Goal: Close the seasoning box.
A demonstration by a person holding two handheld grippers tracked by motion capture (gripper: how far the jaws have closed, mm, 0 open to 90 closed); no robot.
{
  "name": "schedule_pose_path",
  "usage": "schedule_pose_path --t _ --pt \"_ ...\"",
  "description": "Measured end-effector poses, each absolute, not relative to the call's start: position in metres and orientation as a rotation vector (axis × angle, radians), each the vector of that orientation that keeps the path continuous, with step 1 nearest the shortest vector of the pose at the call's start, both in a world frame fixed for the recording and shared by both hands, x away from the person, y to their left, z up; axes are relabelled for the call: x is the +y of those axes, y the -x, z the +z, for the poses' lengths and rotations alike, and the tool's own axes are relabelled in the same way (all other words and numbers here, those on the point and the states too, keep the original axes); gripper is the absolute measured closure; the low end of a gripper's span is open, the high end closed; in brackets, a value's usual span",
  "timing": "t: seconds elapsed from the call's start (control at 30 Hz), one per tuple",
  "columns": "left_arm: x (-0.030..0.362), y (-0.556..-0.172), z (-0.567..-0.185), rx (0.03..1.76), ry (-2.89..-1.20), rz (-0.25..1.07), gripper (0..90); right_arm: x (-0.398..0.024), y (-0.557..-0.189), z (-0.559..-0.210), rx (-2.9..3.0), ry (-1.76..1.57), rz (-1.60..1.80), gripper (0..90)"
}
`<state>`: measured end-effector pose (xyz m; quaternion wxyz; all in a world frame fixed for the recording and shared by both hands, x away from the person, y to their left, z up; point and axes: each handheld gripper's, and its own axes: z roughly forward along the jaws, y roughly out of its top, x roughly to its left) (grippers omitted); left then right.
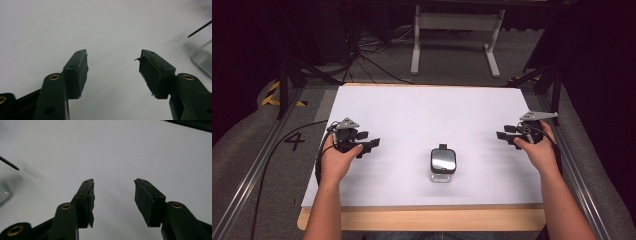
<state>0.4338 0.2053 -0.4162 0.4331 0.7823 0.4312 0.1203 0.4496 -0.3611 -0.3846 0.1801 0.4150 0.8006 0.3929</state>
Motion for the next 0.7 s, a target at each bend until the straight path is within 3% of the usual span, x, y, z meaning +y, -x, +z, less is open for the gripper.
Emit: schedule_pose_path --t 0.13,0.7 --pt "0.207 -0.439 -0.431 1.108 -1.984 0.326 35.2 -0.365 -0.453 -0.407 2.236 -1.238 1.121 48.9" --pt "0.205 -0.446 -0.456 1.145 -1.988 0.31 34.0 -0.362 -0.453 -0.436 2.27 -1.218 1.008 47.3"
